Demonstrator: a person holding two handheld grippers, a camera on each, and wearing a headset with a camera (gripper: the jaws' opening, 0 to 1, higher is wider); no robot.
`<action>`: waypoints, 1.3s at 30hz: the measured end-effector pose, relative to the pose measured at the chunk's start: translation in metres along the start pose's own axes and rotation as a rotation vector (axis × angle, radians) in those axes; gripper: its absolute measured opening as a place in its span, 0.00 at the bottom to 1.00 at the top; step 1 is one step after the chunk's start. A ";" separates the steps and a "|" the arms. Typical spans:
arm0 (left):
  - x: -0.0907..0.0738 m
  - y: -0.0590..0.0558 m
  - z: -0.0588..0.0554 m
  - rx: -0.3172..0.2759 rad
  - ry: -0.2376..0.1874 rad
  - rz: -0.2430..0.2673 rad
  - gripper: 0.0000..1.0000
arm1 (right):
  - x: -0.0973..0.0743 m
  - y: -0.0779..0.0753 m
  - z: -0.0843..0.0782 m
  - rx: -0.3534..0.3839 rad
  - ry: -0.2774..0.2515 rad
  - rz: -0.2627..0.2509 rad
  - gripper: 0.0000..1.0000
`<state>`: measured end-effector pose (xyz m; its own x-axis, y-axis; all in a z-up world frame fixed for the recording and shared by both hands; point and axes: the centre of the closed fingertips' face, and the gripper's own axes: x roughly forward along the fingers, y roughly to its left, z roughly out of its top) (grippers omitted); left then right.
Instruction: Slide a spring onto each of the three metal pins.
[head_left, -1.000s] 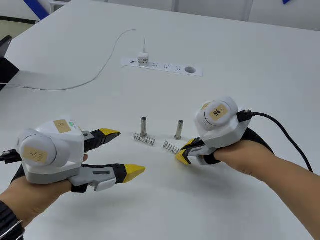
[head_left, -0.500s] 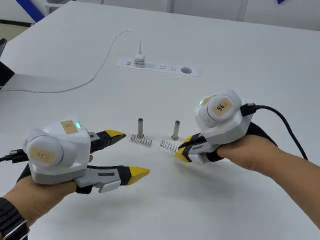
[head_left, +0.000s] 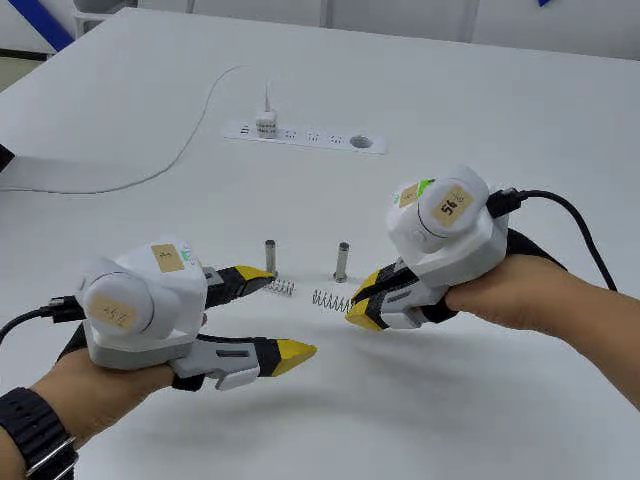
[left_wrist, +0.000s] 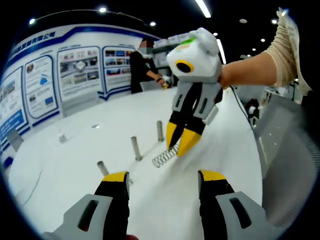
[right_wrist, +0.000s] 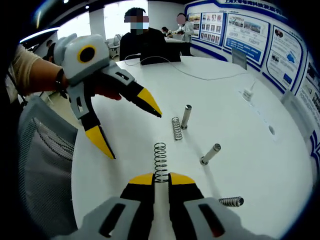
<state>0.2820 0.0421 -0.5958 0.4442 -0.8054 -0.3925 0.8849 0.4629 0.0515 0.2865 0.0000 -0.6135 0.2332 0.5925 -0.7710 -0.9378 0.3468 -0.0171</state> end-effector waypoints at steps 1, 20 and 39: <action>0.001 -0.001 0.000 0.003 0.000 -0.002 0.56 | -0.001 0.001 0.001 -0.004 -0.003 0.002 0.11; 0.009 -0.024 -0.003 0.122 0.017 -0.089 0.29 | -0.004 0.032 0.005 -0.141 0.061 0.125 0.11; 0.010 -0.025 -0.003 0.168 0.007 -0.086 0.12 | -0.014 0.037 0.015 -0.154 0.064 0.144 0.11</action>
<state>0.2637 0.0232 -0.6041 0.3652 -0.8363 -0.4089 0.9309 0.3236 0.1696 0.2526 0.0154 -0.5935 0.0816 0.5785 -0.8116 -0.9896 0.1437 0.0029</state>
